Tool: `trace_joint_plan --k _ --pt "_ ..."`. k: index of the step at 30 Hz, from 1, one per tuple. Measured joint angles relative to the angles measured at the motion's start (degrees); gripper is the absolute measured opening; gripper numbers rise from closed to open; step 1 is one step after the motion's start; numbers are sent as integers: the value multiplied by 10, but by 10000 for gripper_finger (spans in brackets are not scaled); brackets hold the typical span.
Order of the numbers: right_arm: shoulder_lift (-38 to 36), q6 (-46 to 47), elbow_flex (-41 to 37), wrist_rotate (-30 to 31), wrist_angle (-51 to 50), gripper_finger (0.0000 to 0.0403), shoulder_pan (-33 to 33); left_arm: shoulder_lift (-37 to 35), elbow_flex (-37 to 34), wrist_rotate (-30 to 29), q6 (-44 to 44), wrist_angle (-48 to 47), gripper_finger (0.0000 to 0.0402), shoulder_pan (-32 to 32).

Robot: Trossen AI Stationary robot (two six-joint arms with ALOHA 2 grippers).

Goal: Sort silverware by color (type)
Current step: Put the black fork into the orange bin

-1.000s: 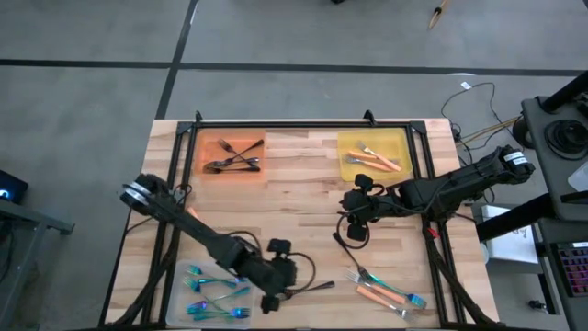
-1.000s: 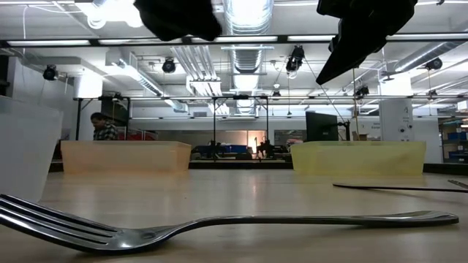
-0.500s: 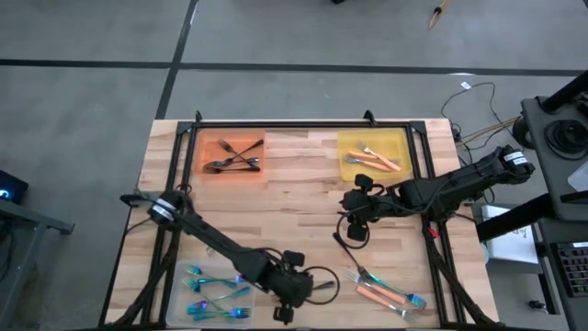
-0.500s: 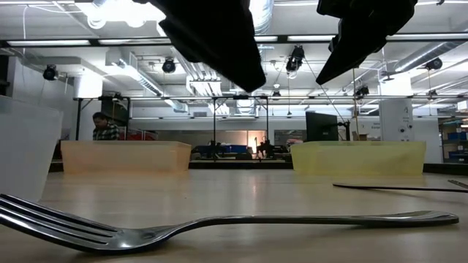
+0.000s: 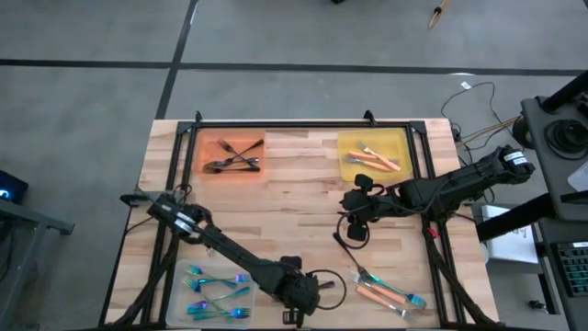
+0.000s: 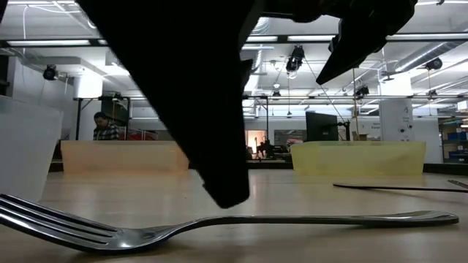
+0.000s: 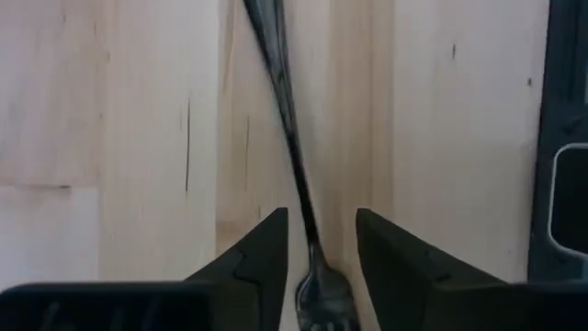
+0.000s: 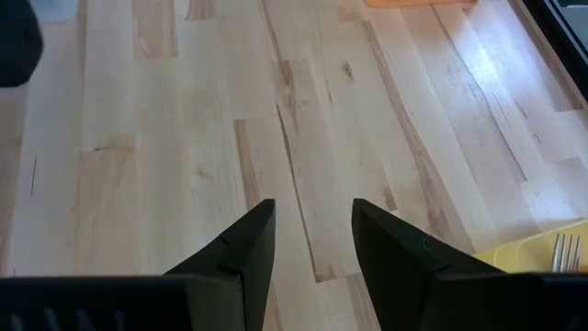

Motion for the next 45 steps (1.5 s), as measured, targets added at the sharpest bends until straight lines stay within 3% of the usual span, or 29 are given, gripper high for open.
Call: trace_joint_plan --k 6,12,16,19,25,33,38,45 --pt "0 0 0 0 0 137 0 41 67 -15 -2 -51 152 0" --pt "0 0 0 0 1 137 0 105 153 -16 -5 -133 159 5" --pt "0 0 0 0 0 137 0 144 223 -11 -4 -199 146 10" --pt "0 0 0 0 0 137 0 171 275 -5 13 -255 109 16" --pt "0 0 0 0 3 137 0 164 257 25 28 -247 10 29" --pt "0 0 0 0 4 137 0 155 266 7 27 -256 3 31" --pt "0 0 0 0 4 137 0 111 267 -40 13 -288 1 24" --pt "0 0 0 0 4 137 0 79 266 -102 1 -399 1 21"
